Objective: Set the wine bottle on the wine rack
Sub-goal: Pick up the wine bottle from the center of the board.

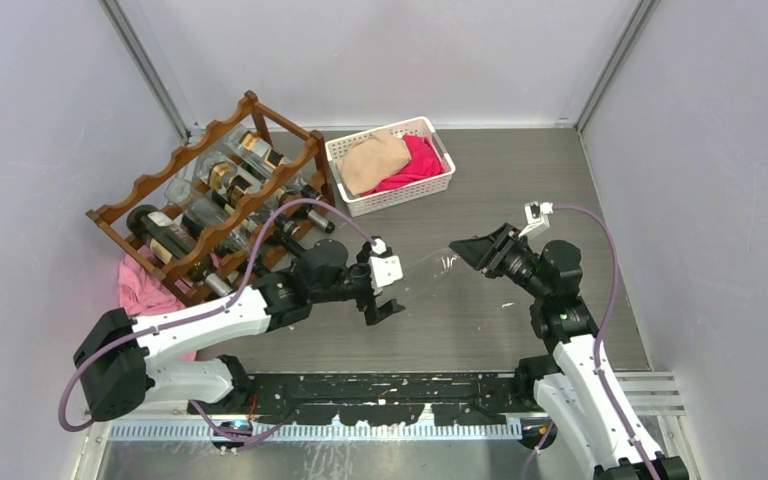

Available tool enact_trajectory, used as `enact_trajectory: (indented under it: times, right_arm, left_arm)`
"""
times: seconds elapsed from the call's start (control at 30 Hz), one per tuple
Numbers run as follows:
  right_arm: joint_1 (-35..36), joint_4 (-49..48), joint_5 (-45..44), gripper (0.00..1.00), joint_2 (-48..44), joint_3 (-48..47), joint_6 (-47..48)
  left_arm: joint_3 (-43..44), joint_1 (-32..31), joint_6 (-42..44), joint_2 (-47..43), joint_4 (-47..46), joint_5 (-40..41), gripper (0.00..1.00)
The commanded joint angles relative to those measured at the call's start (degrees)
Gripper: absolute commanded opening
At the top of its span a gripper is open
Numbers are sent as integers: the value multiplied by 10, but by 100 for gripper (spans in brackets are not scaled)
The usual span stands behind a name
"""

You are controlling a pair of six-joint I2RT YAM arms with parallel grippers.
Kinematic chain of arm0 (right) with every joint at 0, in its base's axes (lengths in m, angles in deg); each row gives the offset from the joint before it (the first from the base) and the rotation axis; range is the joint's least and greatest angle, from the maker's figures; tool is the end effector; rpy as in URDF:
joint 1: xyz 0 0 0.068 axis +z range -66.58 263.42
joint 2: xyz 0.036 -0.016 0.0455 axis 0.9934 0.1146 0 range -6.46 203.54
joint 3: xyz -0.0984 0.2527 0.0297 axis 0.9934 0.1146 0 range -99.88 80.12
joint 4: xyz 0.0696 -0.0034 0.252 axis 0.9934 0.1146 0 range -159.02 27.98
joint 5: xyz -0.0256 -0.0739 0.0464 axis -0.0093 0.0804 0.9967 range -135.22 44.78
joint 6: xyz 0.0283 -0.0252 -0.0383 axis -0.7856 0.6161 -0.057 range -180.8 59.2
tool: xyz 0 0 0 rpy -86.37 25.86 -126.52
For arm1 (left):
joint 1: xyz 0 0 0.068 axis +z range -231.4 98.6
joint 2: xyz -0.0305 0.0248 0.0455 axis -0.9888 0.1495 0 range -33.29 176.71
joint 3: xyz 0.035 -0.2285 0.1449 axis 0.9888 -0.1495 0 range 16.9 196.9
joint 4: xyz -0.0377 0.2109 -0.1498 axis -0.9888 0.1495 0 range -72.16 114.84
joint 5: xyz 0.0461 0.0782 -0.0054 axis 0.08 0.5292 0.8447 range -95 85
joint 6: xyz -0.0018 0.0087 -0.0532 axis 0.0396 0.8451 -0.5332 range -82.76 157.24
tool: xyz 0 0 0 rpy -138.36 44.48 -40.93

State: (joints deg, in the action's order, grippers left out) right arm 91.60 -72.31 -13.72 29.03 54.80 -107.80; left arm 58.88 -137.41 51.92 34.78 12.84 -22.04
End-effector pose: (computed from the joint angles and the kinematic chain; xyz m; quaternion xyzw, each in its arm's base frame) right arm 0.1562 0.0412 0.2701 0.0695 0.7391 0.4758 0.4718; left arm 0.1415 -0.2285 0.2656 0.5401 0.6168 -0.3117 0.4803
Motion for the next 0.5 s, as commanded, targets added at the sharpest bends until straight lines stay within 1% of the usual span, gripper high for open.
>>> enact_trajectory:
  times: [0.0, 0.17, 0.3, 0.4, 0.47]
  right_arm:
    - [-7, -107, 21, 1, -12, -3, -57]
    - [-12, -125, 29, 1, -14, 6, -79]
    - [-17, -134, 31, 1, -18, 14, -90]
    - [-18, -144, 35, 1, -15, 18, -99]
    - [-21, -152, 41, 1, -10, 20, -106]
  left_arm:
    - [43, -1, 13, 10, 17, 51, 96]
    - [63, -1, 11, 39, 55, 57, 98]
    - [75, -2, 15, 50, 88, 38, 100]
    - [83, -2, 26, 53, 109, 31, 100]
    - [87, -2, 31, 56, 122, 28, 97]
